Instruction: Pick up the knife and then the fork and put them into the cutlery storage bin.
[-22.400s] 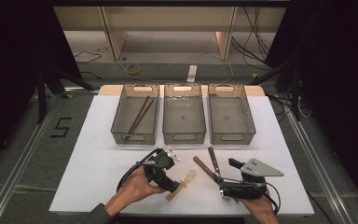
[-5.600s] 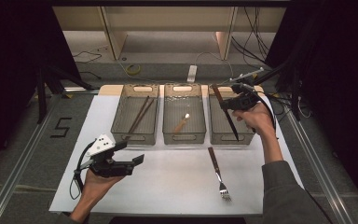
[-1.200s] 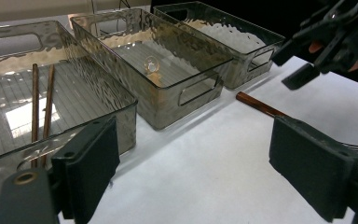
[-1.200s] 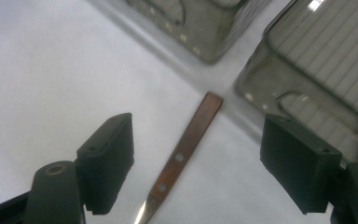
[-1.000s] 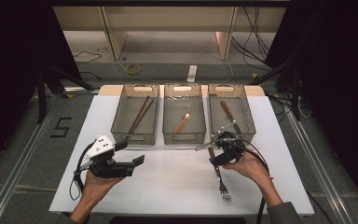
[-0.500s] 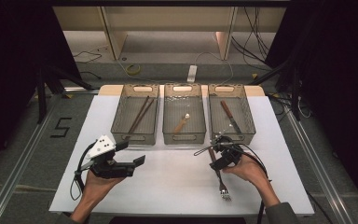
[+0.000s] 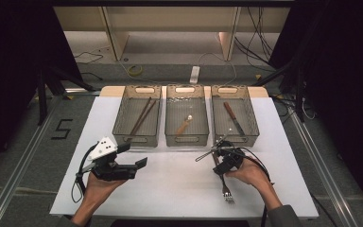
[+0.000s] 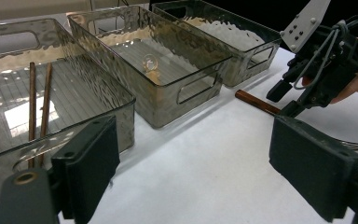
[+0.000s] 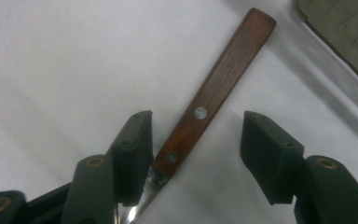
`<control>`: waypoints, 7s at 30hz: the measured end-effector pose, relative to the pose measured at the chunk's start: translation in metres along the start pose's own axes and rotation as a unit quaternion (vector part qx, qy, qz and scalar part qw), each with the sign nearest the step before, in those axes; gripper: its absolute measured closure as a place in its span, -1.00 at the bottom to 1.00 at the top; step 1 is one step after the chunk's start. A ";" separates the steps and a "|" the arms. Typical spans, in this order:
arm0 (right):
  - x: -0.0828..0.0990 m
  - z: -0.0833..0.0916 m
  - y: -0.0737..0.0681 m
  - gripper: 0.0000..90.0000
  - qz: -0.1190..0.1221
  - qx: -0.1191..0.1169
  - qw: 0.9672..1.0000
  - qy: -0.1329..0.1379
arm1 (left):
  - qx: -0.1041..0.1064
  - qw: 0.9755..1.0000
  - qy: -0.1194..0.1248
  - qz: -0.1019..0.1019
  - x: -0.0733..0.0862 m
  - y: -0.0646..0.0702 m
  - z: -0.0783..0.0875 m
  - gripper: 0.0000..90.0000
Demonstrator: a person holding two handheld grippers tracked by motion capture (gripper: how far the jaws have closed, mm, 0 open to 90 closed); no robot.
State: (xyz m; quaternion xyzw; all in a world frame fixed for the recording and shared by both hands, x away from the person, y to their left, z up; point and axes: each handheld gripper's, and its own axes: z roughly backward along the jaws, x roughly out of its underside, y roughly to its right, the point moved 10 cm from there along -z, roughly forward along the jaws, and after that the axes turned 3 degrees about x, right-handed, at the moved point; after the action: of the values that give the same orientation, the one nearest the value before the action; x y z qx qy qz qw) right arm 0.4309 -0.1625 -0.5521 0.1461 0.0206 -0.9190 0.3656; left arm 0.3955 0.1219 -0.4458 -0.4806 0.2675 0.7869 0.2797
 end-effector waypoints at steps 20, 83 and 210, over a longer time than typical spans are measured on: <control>0.001 -0.002 -0.003 0.32 0.011 -0.012 1.000 -0.004 | 0.000 1.000 -0.001 0.000 0.001 0.001 -0.001 -0.65; -0.022 0.026 -0.004 0.72 0.000 -0.075 0.991 0.107 | -0.001 1.000 -0.001 -0.002 0.000 0.001 -0.001 -0.65; -0.098 0.122 0.106 0.72 -0.073 0.036 0.981 0.177 | 0.003 1.000 0.004 0.006 -0.001 0.001 0.000 -0.65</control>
State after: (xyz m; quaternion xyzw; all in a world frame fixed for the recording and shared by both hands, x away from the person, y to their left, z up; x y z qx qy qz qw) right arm 0.5391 -0.1922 -0.4005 0.3176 0.0619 -0.9029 0.2829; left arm 0.3954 0.1210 -0.4445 -0.4811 0.2738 0.7860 0.2752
